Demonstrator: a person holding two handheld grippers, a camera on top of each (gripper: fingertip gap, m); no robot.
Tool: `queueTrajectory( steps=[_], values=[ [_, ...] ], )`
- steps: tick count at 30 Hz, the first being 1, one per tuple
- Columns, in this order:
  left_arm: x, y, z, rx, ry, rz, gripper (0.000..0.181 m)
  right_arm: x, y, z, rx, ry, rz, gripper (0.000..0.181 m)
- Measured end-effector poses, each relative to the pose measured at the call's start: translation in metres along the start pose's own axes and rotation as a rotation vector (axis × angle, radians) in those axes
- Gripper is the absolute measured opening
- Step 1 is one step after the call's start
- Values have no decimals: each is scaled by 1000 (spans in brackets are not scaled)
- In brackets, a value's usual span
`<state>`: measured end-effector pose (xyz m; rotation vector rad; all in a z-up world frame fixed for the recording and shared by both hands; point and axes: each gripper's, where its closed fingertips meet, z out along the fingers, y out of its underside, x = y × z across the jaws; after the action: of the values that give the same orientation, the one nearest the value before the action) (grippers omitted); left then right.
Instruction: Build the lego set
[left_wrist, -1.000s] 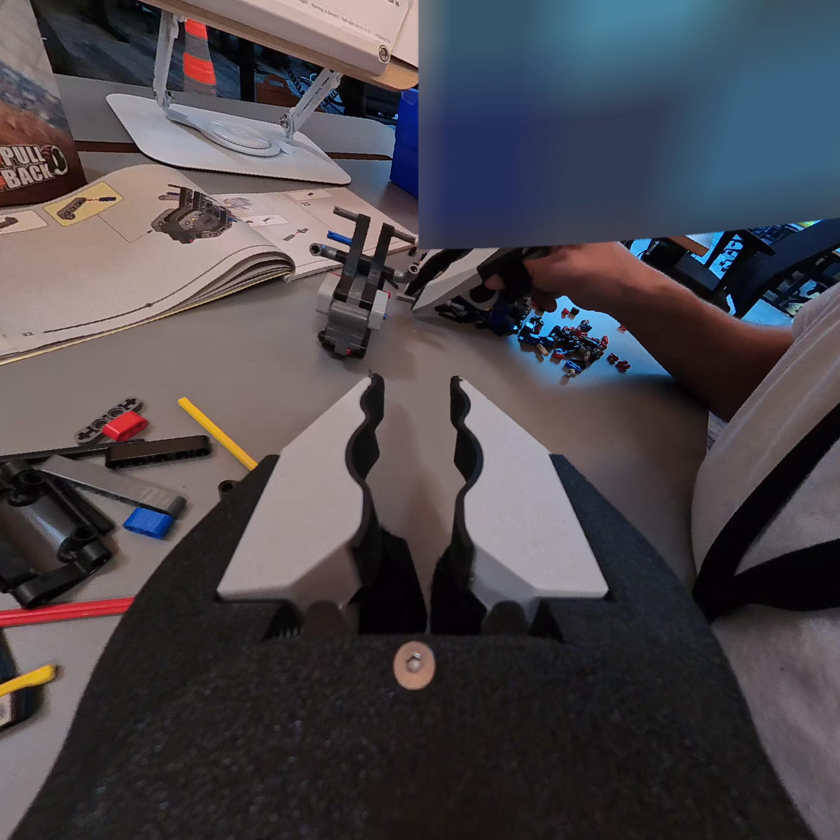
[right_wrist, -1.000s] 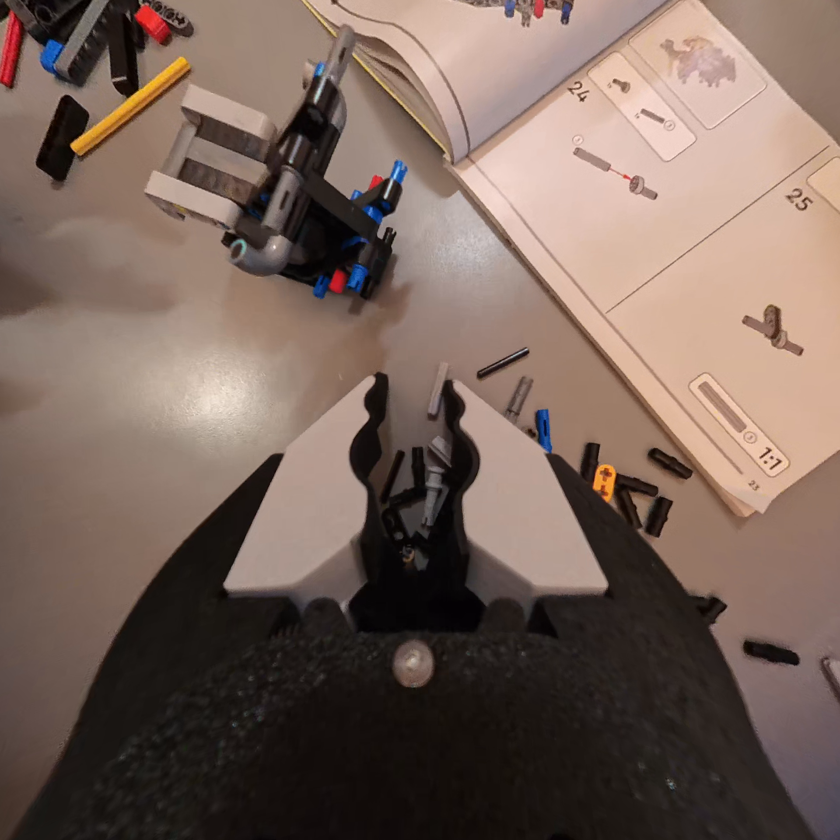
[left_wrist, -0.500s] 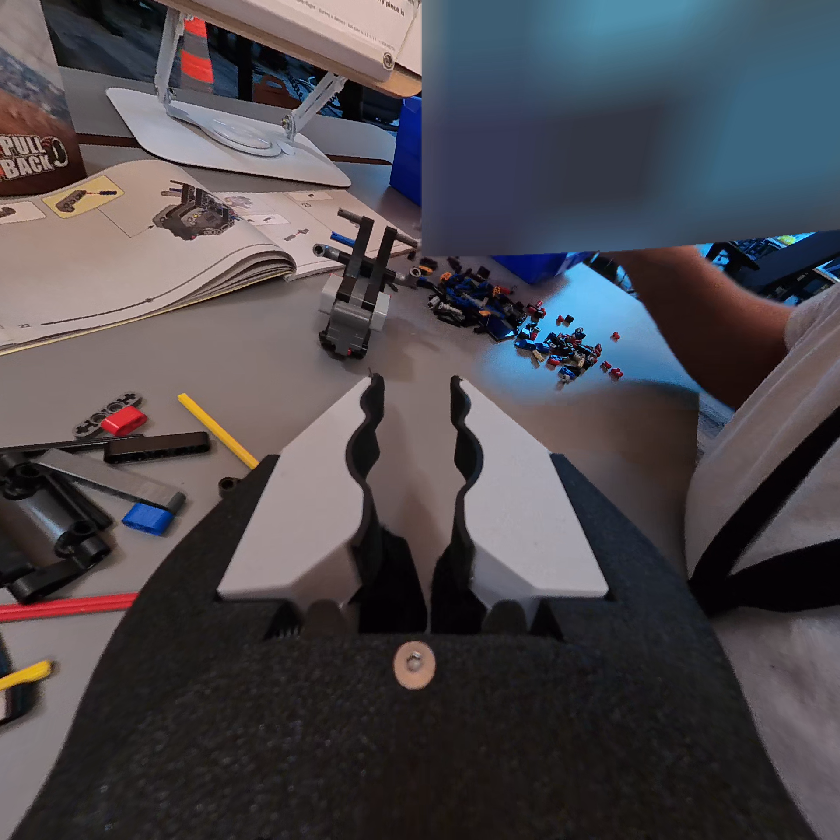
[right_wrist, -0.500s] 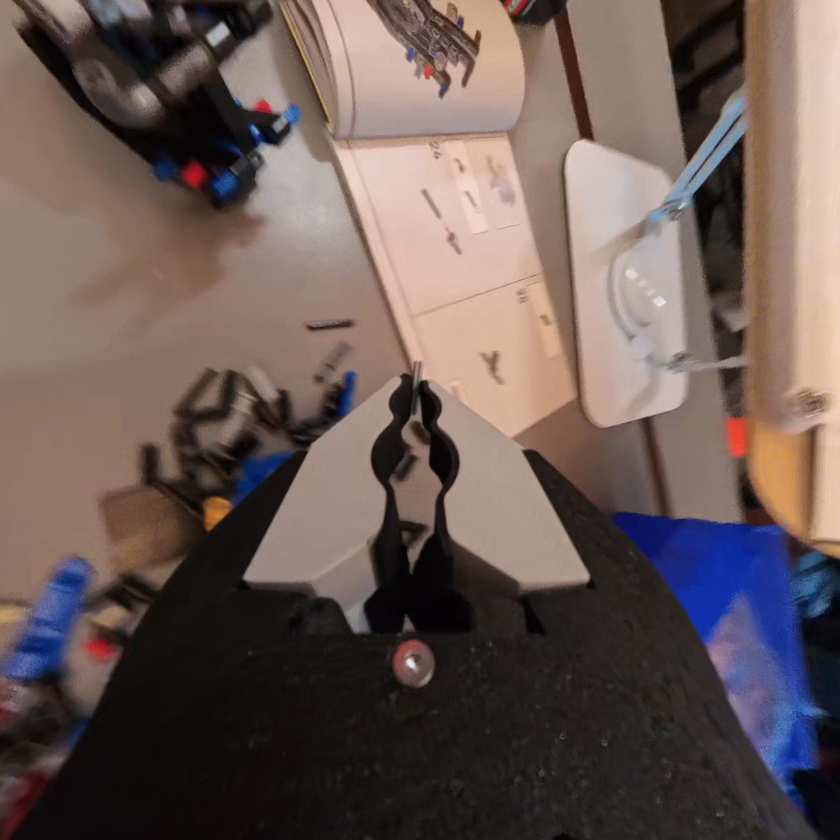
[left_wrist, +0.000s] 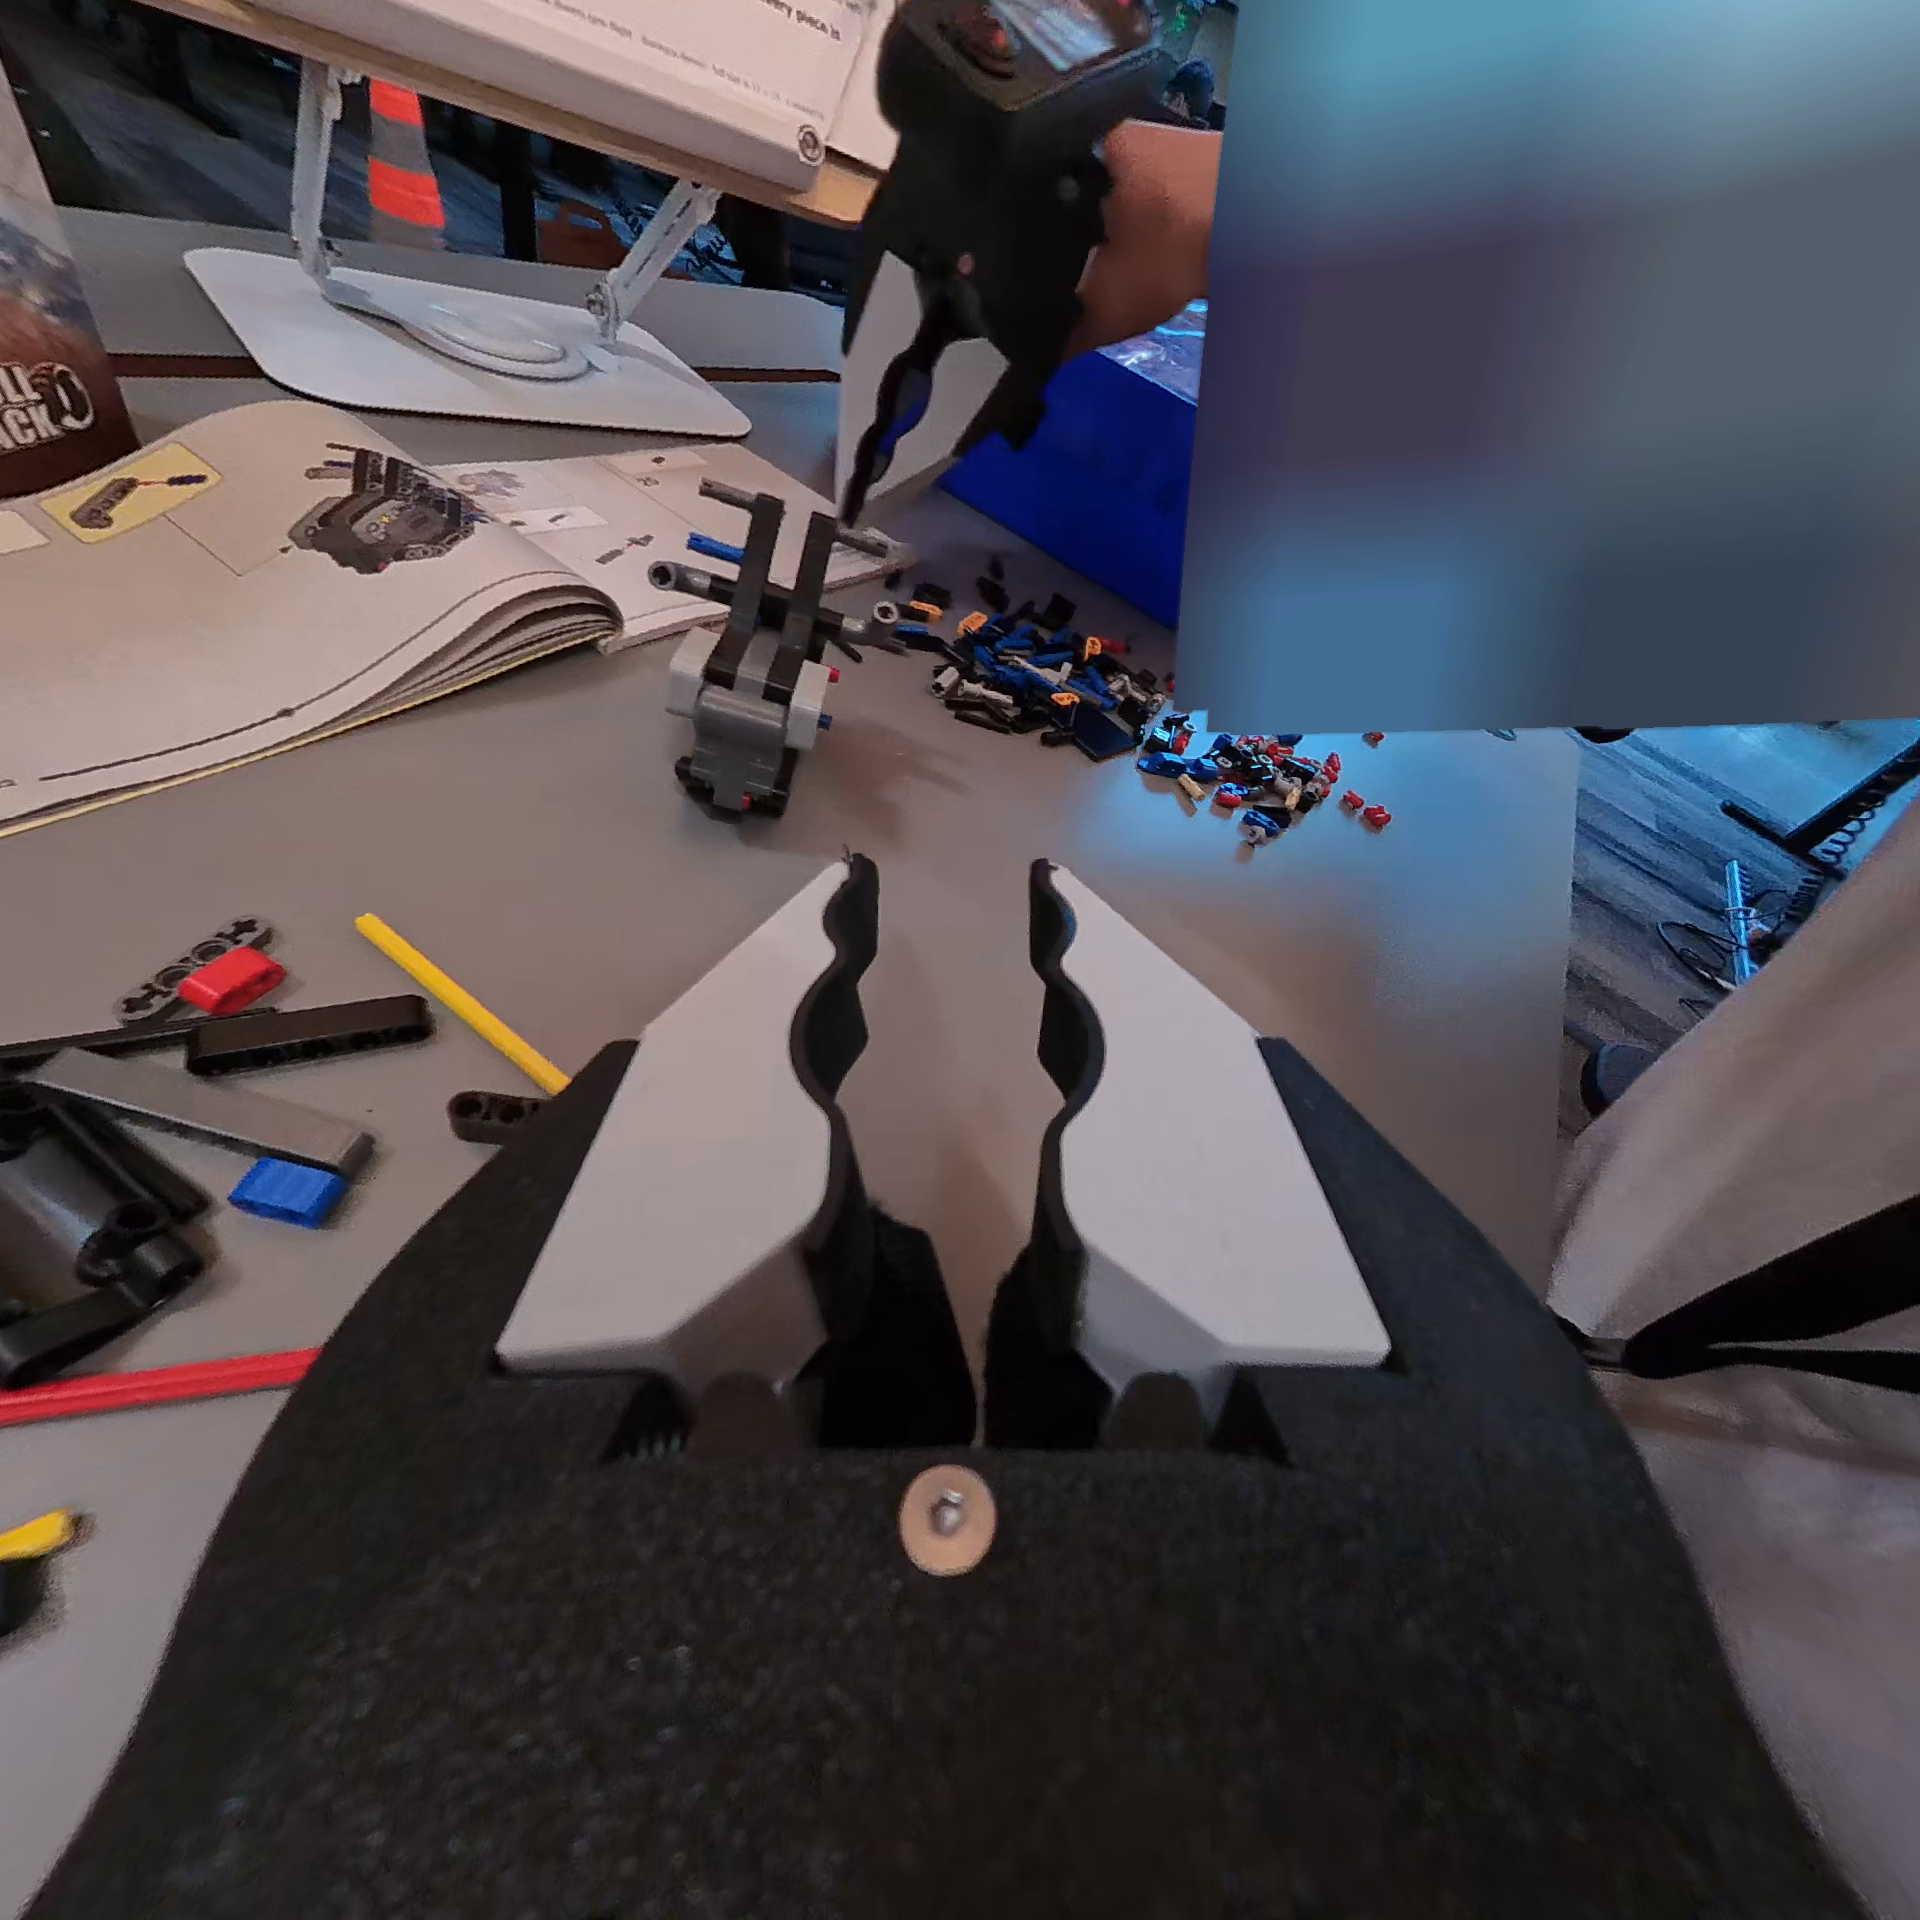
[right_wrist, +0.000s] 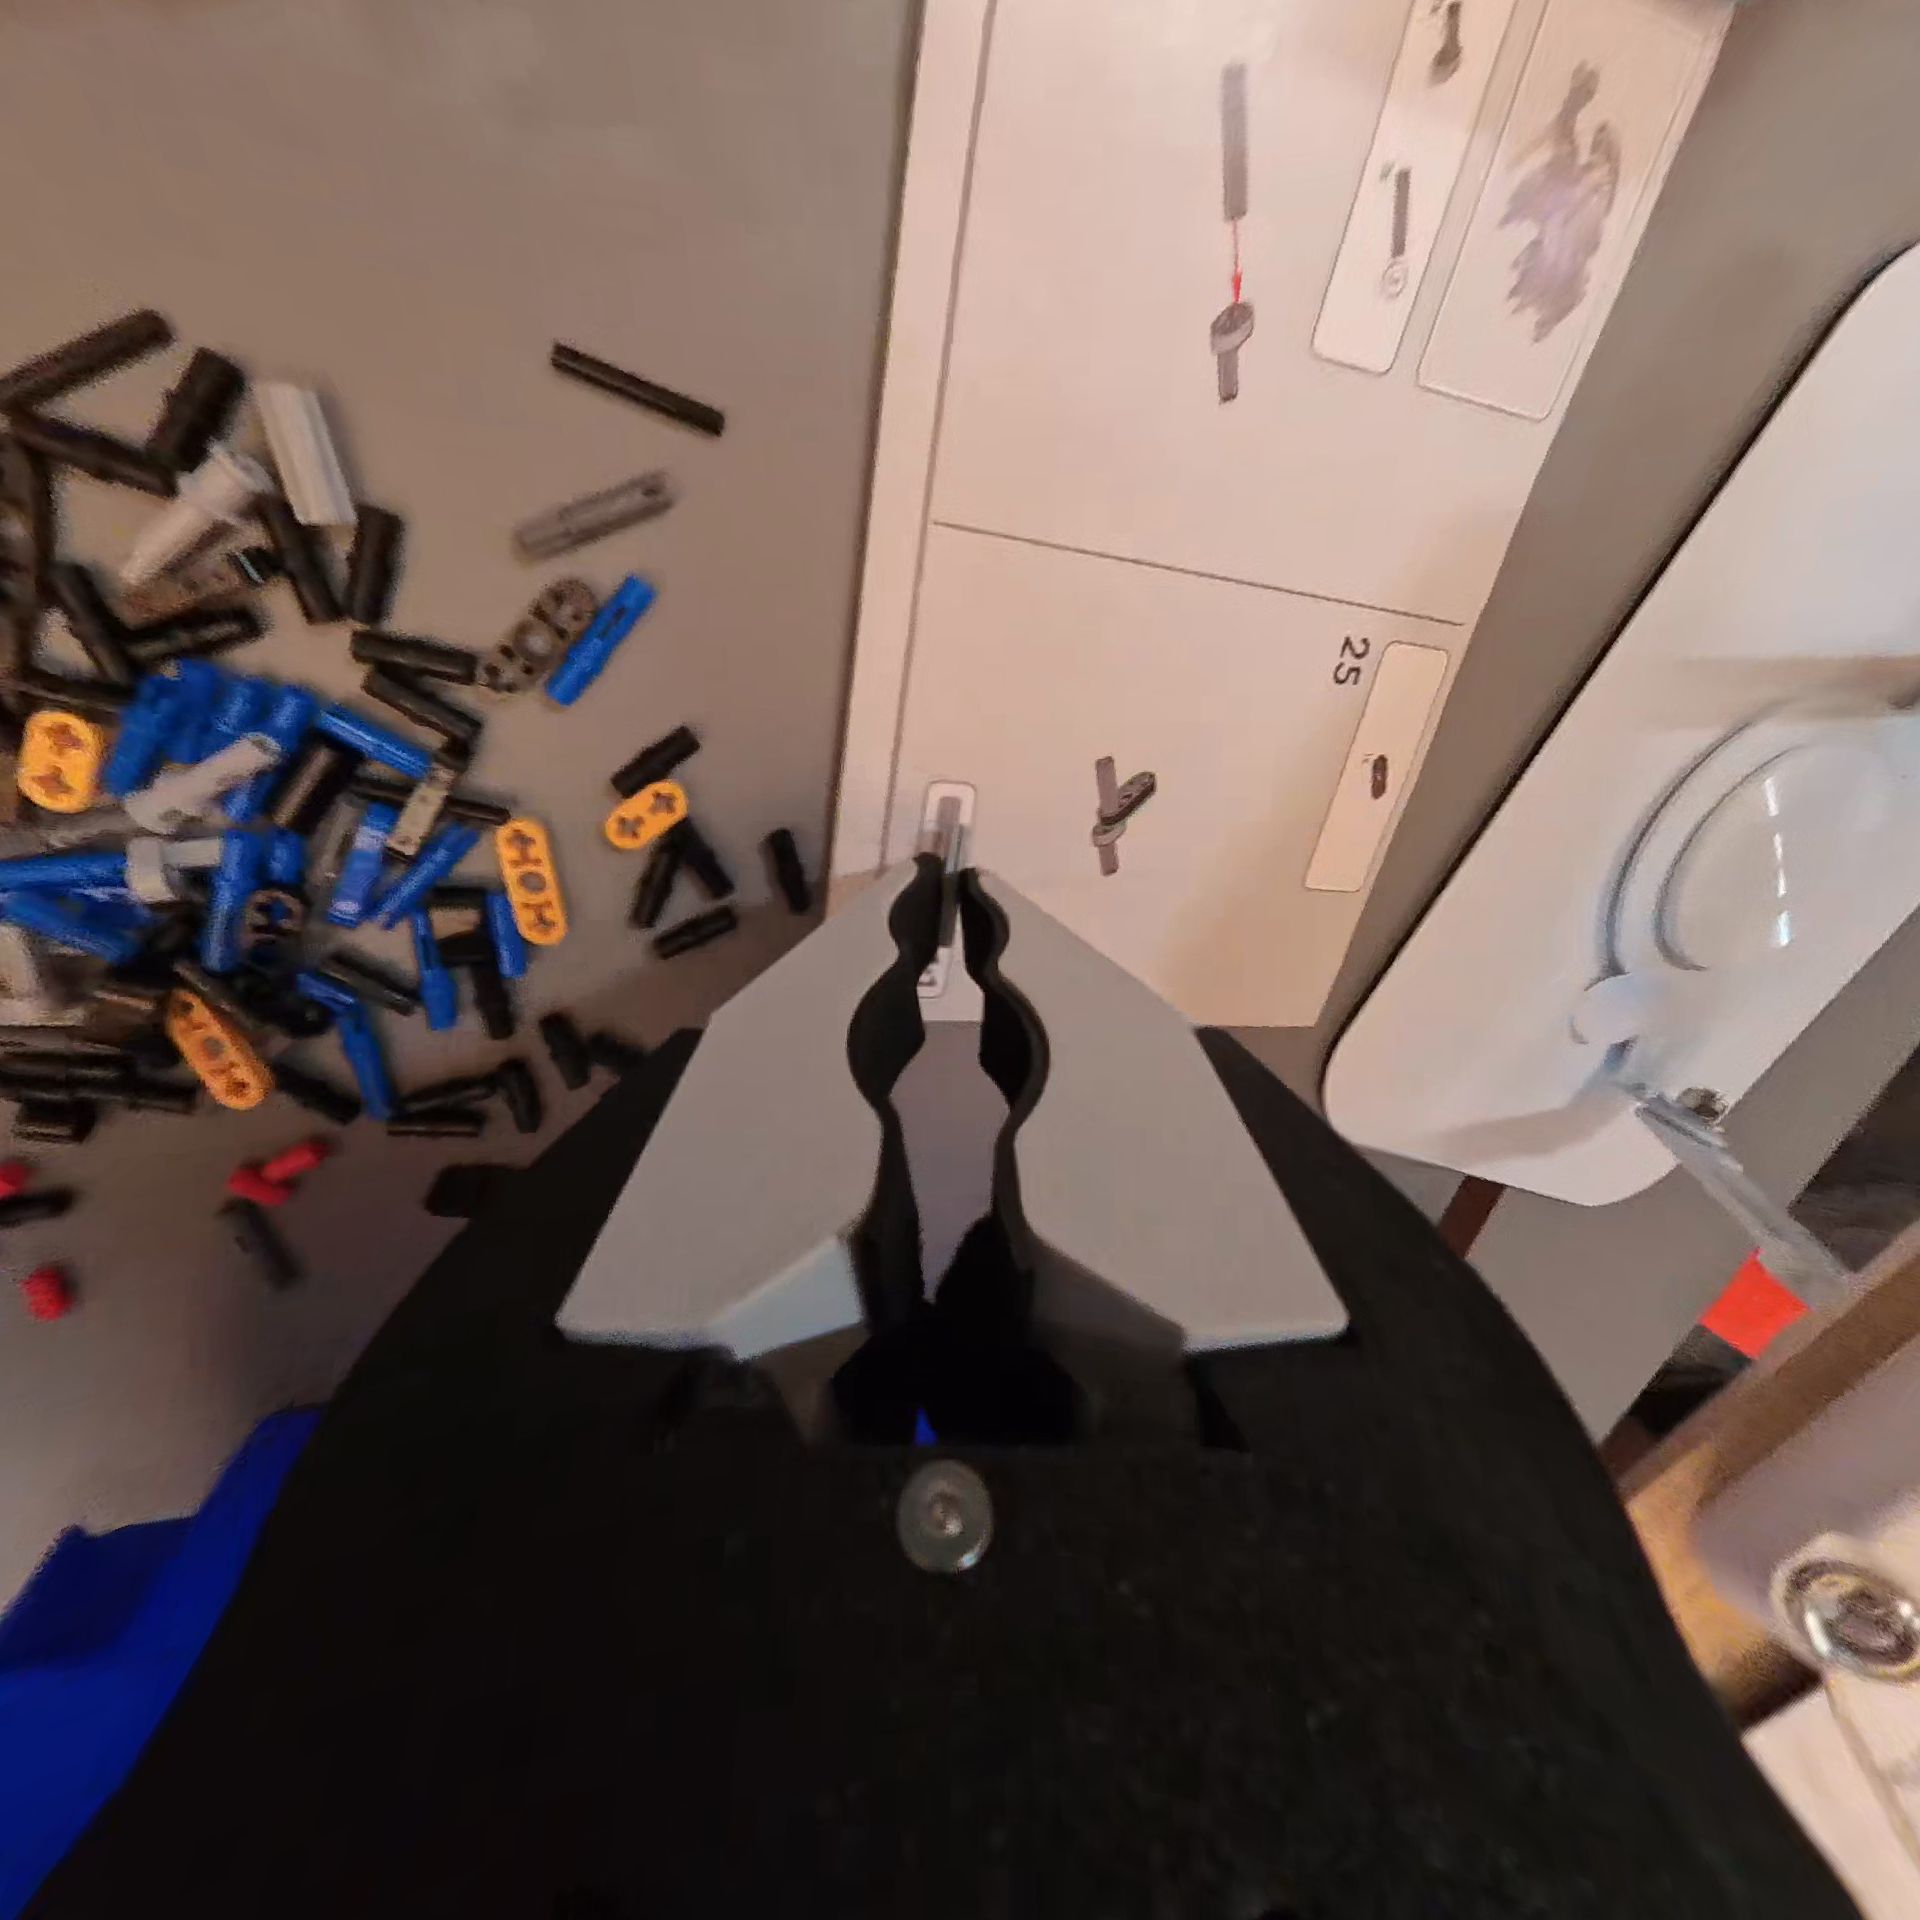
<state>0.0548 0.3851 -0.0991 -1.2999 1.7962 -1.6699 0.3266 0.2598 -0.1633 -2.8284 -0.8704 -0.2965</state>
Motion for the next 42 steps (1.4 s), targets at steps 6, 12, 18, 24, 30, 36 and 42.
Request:
queueTrajectory(
  steps=[6, 12, 18, 24, 30, 36, 42],
  values=[
    [10, 4, -3, -6, 1, 60, 27, -4, -6, 9, 162, -94, 33, 2],
    [15, 5, -3, -8, -2, 99, 27, -4, -2, 9, 159, -137, 70, 2],
    [15, 6, -3, -10, 3, 91, 27, -4, -3, 10, 154, -160, 58, 2],
    [14, 7, -2, -18, 1, 92, 27, -4, -2, 10, 132, -183, 43, 2],
    [15, 7, -2, -19, 0, 94, 27, -4, -2, 11, 153, -195, 70, 2],
    [15, 7, -2, -18, 1, 94, 27, -3, -4, 10, 174, -199, 99, 2],
    [15, 6, -3, -17, 2, 94, 27, -74, -115, -77, 476, -196, 132, 2]
  ],
)
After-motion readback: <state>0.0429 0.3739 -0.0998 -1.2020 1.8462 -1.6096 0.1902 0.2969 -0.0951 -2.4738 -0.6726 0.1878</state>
